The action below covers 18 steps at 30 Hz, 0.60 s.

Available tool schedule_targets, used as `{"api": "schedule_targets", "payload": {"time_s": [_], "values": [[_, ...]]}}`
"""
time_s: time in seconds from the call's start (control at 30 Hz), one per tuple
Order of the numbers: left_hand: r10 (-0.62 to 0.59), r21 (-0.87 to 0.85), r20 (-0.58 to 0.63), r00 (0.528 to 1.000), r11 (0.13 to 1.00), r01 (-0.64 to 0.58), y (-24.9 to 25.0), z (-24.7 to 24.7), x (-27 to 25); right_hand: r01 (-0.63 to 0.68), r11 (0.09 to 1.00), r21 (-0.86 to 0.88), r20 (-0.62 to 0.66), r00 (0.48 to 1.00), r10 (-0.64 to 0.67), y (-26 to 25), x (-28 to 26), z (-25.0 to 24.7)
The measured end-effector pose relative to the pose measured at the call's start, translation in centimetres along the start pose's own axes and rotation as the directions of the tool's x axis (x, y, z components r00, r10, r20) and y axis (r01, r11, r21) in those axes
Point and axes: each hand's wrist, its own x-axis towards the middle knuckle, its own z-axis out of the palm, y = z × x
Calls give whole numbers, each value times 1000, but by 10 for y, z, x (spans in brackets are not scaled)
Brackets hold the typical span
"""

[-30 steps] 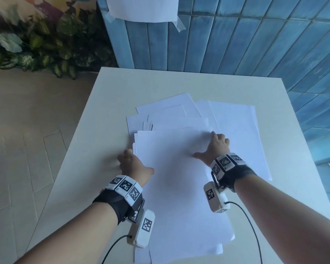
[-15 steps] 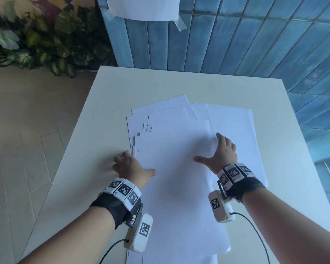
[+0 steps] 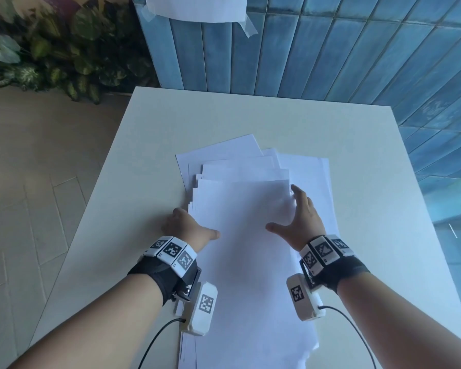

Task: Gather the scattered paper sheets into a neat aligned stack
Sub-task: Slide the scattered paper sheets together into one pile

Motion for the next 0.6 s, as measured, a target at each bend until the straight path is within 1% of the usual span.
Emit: {"api": "schedule_targets", "payload": {"time_s": [0.07,0.13,0.2,0.27,0.33,0.47,0.53,0.6], "values": [[-4,6,-18,1000,1000,4,0,1,-5,-42,999,-17,-19,999,41,2,4,-6],[10,-34,-41,999,999,-12,0,1,-8,-130,986,-107,-50,991,125,7,9,-12],[24,-39,-37,999,999,-25,0,2,-11,-251,948,-194,-68,968,242,14,10,-18],[30,-30,-14,999,999,-30,3,2,-13,-338,917,-214,-59,941,333,18,8,-21],[46,-23,10,999,999,-46,7,2,-13,-353,911,-213,-59,935,349,17,6,-21],[60,-27,36,998,998,-59,15,3,-10,-331,923,-196,-38,943,331,11,9,-18],[55,-56,47,997,997,-52,18,5,-8,-308,936,-174,-15,951,310,10,9,-16],[60,-40,32,998,997,-59,19,8,-7,-275,952,-135,11,960,279,10,8,-13]]}}
